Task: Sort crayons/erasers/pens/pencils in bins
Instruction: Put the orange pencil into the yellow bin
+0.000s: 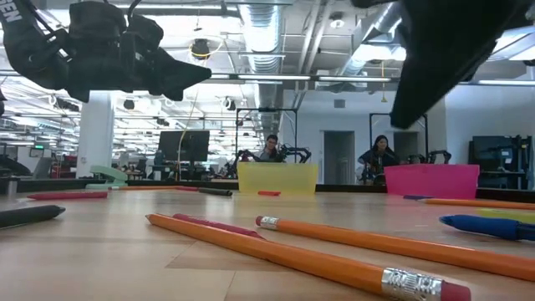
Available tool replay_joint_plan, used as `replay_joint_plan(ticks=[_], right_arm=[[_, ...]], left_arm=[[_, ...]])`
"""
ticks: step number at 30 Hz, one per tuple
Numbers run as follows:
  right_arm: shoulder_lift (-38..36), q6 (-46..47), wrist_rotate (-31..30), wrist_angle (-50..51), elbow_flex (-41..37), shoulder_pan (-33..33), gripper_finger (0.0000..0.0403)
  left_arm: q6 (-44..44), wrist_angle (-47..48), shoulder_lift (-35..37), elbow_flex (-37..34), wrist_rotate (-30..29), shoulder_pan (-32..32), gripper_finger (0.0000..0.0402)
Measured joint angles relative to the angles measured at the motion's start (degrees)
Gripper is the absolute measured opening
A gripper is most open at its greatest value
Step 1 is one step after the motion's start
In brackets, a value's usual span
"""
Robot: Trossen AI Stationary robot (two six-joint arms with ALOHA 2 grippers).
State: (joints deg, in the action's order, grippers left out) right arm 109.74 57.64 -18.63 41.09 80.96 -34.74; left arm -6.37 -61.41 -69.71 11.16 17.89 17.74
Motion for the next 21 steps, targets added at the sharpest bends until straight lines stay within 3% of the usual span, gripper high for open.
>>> replay_joint_plan(ticks=[4, 8, 16, 21], right_arm=[[5.57, 2.83, 2.13, 3.89, 7.93, -0.26, 0.0015], [9.43, 4.86, 7.34, 4.35, 12.52, -0.24, 0.0051], [12.56, 8.39, 10.89, 5.34, 14.51, -0.47, 0.0151], [12.47, 10.0, 10.93, 4.82, 14.57, -0.52, 0.0178]], left_arm=[[0.26, 0.18, -0.02, 0.0, -0.17, 0.0, 0.0], [1.47, 0.97, -0.02, 0.0, -0.19, -0.09, 0.0], [1.55, 2.47, -0.02, 0.0, -0.3, -1.36, 0.0], [1.53, 2.53, -0.02, 0.0, -0.3, -2.34, 0.0]])
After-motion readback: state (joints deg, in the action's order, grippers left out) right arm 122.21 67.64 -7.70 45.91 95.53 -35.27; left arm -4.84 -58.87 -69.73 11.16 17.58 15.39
